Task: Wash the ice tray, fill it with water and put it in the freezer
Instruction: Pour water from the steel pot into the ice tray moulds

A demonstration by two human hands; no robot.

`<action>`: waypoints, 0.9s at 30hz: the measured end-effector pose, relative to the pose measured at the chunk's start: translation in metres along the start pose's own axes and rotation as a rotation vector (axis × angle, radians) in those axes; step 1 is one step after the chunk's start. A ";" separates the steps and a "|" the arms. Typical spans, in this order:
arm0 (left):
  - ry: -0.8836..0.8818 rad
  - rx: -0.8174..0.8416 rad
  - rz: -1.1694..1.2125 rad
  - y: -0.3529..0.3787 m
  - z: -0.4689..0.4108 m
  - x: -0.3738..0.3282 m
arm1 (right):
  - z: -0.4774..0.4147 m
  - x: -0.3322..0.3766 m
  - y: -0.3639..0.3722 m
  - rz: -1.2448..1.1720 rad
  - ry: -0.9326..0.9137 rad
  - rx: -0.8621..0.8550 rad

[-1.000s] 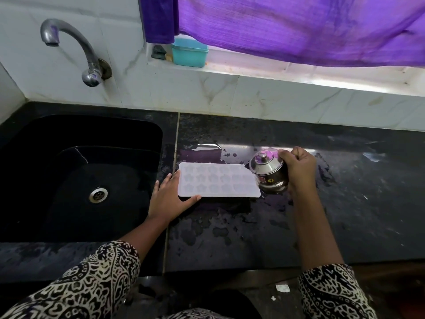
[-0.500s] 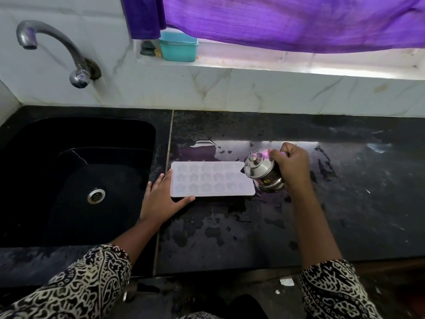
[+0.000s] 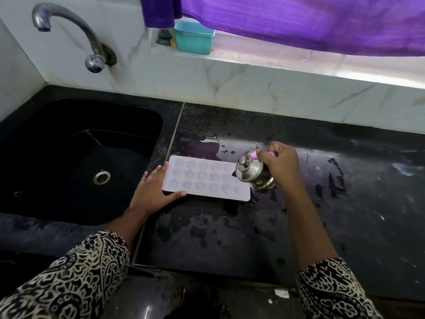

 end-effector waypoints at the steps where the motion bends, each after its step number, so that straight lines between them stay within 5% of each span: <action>1: -0.004 0.002 0.000 0.000 0.000 0.000 | -0.002 0.000 0.001 0.008 -0.009 0.011; 27: 0.035 -0.026 -0.004 -0.002 -0.002 -0.001 | 0.012 0.005 -0.002 0.024 0.005 -0.076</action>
Point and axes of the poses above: each hand's wrist, its own z-axis away from the middle knuckle, its own y-axis out of the palm, x = y × z, the point moved 6 cm from there along -z, towards the middle knuckle, and after that the axes turned 9 degrees about y, right-handed, at the moved point
